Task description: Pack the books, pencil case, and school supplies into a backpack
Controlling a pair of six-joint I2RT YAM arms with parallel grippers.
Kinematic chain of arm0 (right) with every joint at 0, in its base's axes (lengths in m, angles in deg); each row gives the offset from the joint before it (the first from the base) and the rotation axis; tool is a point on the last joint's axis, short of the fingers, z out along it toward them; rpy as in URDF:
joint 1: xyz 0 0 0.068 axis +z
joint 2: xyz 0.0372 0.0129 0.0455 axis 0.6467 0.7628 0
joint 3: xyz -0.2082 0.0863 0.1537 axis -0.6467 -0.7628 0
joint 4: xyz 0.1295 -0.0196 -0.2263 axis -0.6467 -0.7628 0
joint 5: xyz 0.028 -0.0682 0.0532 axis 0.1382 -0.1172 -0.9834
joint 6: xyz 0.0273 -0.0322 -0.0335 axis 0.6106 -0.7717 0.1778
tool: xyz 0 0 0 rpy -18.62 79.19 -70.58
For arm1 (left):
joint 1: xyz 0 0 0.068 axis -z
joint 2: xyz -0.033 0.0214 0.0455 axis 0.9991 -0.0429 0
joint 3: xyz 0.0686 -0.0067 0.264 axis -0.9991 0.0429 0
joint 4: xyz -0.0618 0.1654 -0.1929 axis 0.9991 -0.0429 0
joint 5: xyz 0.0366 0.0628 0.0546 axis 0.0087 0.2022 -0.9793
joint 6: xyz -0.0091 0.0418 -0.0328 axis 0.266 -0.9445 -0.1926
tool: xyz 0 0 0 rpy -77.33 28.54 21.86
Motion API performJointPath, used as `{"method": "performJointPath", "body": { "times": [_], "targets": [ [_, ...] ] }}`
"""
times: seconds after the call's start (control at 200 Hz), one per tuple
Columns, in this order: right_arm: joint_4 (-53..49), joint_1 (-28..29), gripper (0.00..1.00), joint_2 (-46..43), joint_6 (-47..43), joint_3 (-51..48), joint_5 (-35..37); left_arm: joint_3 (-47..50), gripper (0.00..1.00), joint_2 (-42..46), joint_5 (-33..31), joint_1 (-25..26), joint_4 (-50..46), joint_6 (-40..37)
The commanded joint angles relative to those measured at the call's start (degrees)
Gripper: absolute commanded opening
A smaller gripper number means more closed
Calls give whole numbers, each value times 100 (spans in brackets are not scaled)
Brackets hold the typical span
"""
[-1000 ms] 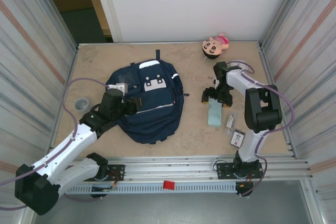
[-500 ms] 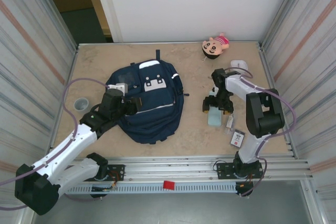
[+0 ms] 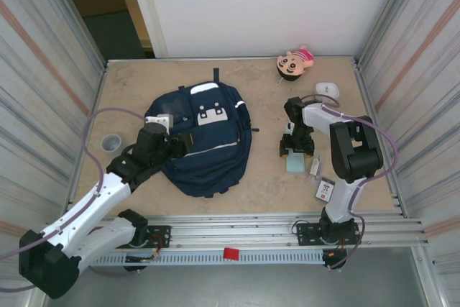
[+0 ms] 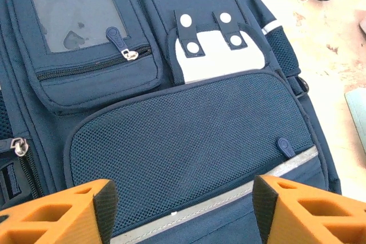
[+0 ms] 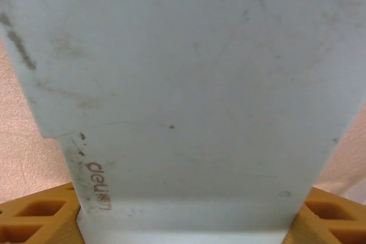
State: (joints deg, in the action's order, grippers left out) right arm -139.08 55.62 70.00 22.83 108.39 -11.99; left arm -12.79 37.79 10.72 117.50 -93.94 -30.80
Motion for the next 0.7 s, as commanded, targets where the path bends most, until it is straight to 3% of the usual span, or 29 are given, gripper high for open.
{"method": "performJointPath", "body": {
  "times": [0.0, 0.17, 0.306, 0.376, 0.697],
  "targets": [
    [93, 5, 58, -365, -18, -115, 275, -32, 66, 194, 166, -34, -86, -689],
    [389, -172, 56, -1933, 225, -253, -281, -343, 66, 226, 1447, -33, -31, -2718],
    [1092, -250, 55, -3167, 535, -632, -1013, -858, 67, -264, 2853, -34, -765, -4386],
    [1456, -263, 55, -3604, 679, -883, -1246, -1055, 67, -649, 3277, -27, -1200, -5126],
    [1868, -88, 55, -4060, 830, -1312, -1532, -949, 78, -1525, 2731, -25, -1495, -7795]
  ]
}}
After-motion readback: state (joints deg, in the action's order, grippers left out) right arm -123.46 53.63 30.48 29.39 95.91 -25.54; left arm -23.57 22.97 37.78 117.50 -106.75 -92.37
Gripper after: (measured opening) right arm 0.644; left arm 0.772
